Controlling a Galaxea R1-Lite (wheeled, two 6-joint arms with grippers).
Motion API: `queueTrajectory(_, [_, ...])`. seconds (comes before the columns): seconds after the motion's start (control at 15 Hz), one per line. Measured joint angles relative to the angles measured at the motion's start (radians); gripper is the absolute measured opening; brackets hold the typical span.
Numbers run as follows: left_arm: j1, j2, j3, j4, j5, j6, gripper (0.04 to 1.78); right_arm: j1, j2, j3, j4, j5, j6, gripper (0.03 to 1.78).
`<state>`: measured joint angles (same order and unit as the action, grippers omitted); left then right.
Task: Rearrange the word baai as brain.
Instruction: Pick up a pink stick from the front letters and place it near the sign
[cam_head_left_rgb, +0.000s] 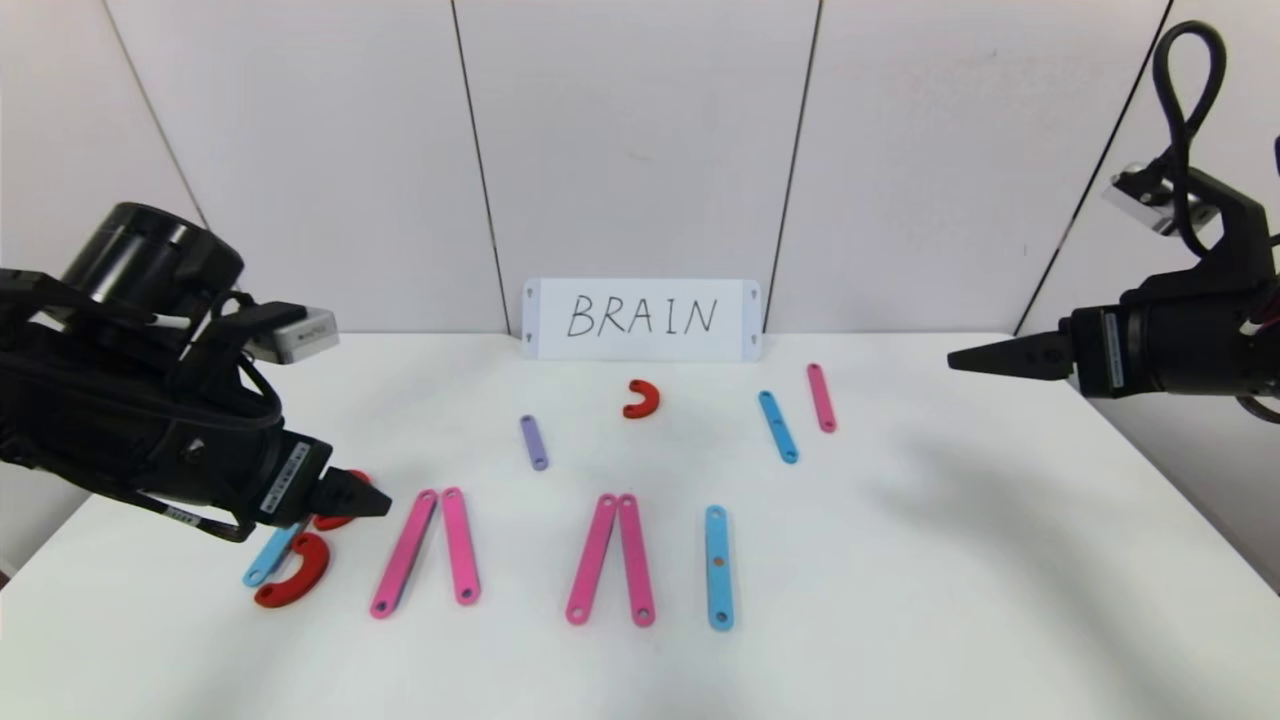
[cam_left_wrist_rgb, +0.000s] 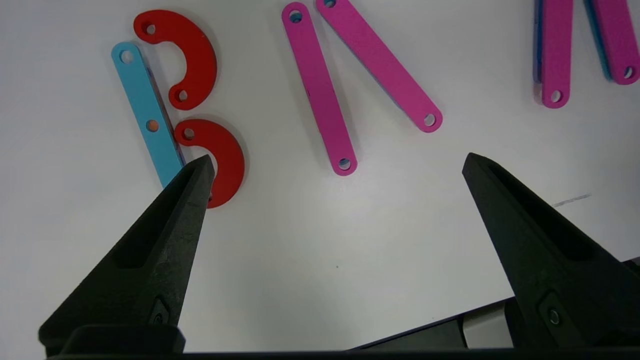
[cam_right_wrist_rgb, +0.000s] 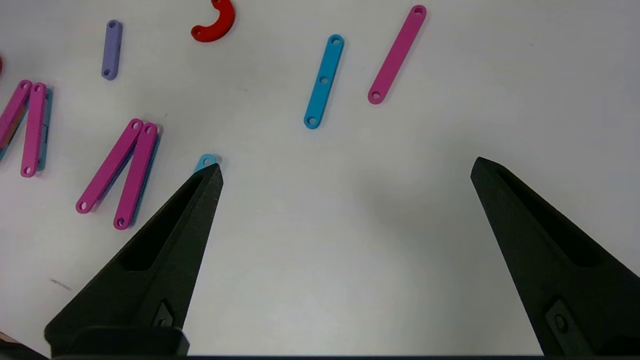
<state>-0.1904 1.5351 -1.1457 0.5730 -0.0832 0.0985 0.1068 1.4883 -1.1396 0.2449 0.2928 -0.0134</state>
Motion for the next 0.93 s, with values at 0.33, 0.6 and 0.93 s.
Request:
queueTrajectory(0.33, [-0.02, 0.105, 0.044, -0.046, 0.036, -0.029, 1.74, 0.001, 0.035, 0.028, -0.007, 0.0, -0.001, 1.74])
queueTrajectory(0.6, [-0.055, 0.177, 0.091, -0.146, 0.107, -0.063, 1.74, 0.002, 0.038, 0.063, -0.06, -0.006, -0.001, 1.74])
queueTrajectory(0.93, [-0.048, 0.246, 0.096, -0.17, 0.111, -0.091, 1.74, 0.0, 0.041, 0.089, -0.104, -0.007, -0.001, 1.74])
